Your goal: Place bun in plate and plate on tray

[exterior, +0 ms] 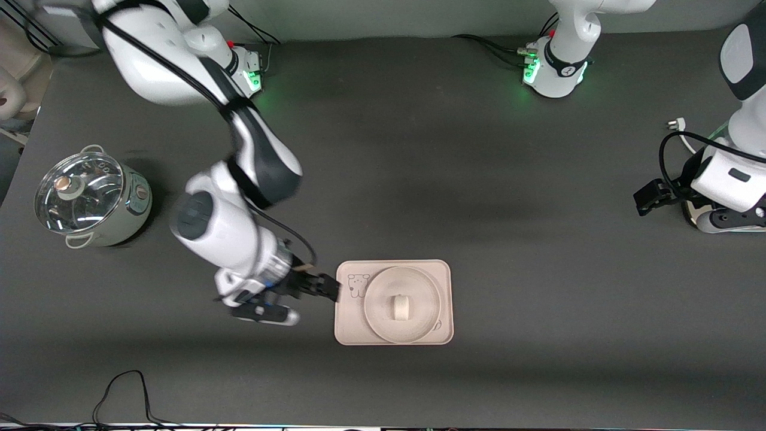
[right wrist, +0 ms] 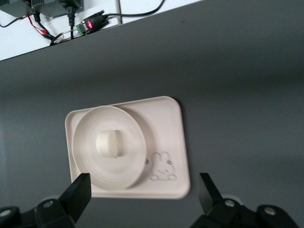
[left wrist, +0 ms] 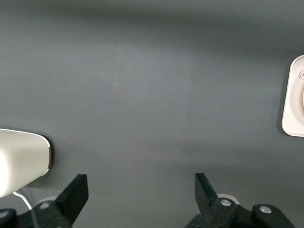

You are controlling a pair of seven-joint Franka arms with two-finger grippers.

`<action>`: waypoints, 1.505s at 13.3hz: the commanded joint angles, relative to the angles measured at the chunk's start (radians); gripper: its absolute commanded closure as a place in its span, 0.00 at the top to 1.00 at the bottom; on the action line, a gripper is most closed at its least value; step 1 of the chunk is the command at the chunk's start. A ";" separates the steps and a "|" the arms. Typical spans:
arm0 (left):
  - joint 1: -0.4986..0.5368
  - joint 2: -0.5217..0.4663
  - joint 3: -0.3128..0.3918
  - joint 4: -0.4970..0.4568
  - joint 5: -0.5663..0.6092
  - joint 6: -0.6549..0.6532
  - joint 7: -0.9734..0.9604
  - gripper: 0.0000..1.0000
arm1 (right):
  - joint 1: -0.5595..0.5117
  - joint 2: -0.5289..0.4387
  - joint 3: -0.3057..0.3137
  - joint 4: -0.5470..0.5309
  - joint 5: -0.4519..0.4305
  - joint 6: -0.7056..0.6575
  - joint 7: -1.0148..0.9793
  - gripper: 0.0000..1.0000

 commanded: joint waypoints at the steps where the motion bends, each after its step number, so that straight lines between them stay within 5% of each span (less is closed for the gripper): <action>1: -0.020 0.004 0.010 0.021 0.001 -0.018 0.011 1.00 | -0.008 -0.248 -0.056 -0.241 -0.006 -0.061 -0.062 1.00; 5: -0.019 0.003 0.009 0.023 0.001 -0.030 -0.003 1.00 | -0.028 -0.461 -0.172 -0.327 -0.003 -0.283 -0.220 1.00; 10: -0.022 0.009 0.007 0.023 0.001 -0.025 0.011 1.00 | -0.197 -0.638 -0.175 -0.370 -0.043 -0.493 -0.347 1.00; 12: -0.022 0.013 0.007 0.032 0.000 -0.025 0.013 1.00 | -0.200 -0.658 -0.175 -0.410 -0.104 -0.487 -0.346 1.00; 20: -0.016 -0.002 0.007 0.066 -0.014 -0.041 0.014 1.00 | -0.202 -0.652 -0.171 -0.436 -0.107 -0.481 -0.334 1.00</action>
